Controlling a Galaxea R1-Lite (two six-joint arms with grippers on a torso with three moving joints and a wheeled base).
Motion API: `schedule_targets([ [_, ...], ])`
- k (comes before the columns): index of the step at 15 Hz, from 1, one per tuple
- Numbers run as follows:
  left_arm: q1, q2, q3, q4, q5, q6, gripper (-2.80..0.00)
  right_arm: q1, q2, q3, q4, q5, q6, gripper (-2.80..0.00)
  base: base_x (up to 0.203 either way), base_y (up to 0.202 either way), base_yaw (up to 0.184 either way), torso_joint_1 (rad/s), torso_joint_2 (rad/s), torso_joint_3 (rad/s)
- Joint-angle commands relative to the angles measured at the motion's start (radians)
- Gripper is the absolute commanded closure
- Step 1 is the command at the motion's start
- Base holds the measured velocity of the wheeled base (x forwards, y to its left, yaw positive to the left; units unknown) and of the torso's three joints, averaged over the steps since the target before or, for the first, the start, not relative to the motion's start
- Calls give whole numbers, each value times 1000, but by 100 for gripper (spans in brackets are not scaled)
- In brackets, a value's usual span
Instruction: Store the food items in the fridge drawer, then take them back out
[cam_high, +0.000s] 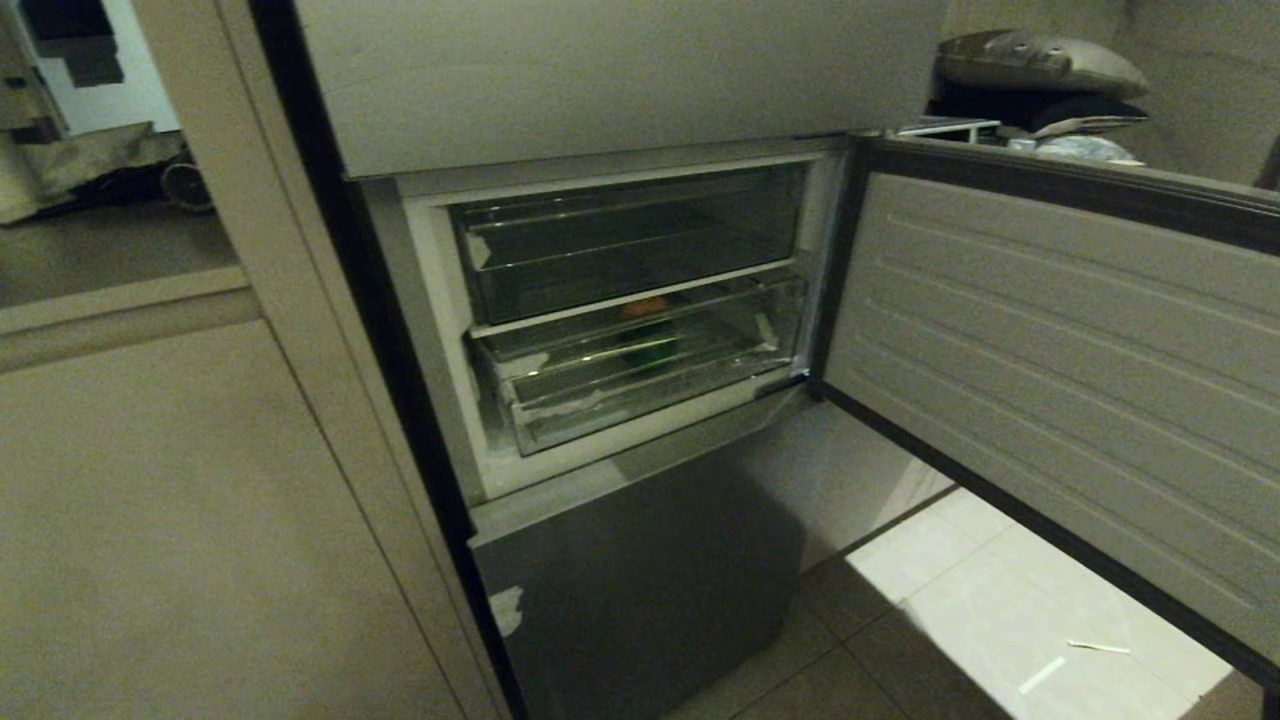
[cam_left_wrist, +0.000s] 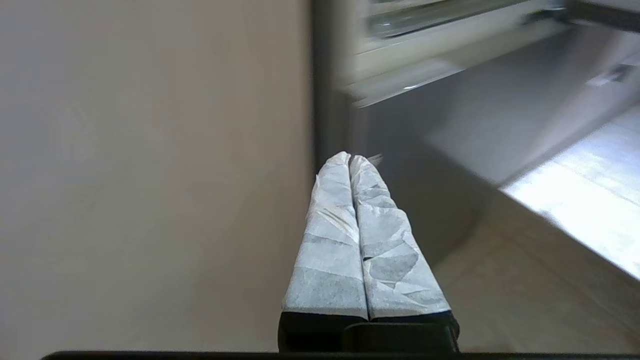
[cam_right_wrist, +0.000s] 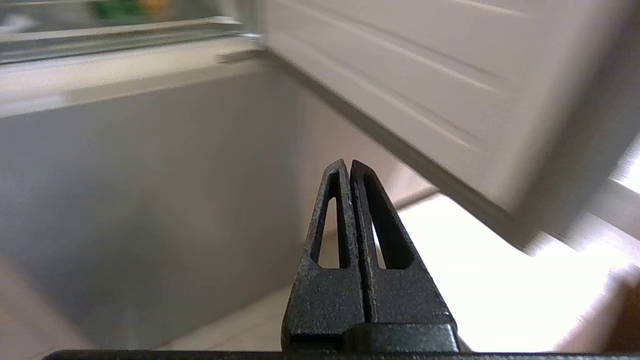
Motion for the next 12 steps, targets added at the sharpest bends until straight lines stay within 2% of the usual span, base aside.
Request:
schedule_targets([
  [1, 0, 0, 0, 0, 0, 0, 0, 1, 1, 31, -1, 0, 1, 0, 1, 8, -178, 3, 2, 6],
  [6, 1, 0, 0, 0, 0, 0, 0, 1, 1, 31, -3, 3, 3, 0, 1, 8, -157, 3, 3, 2],
  [10, 1, 0, 0, 0, 0, 0, 0, 0, 27, 18, -26, -5, 3, 0, 0, -2, -15, 1, 1, 0],
  [12, 0, 0, 0, 0, 0, 0, 0, -3, 118, -76, -69, -73, 46, 0, 0, 0, 0, 0, 0, 0],
])
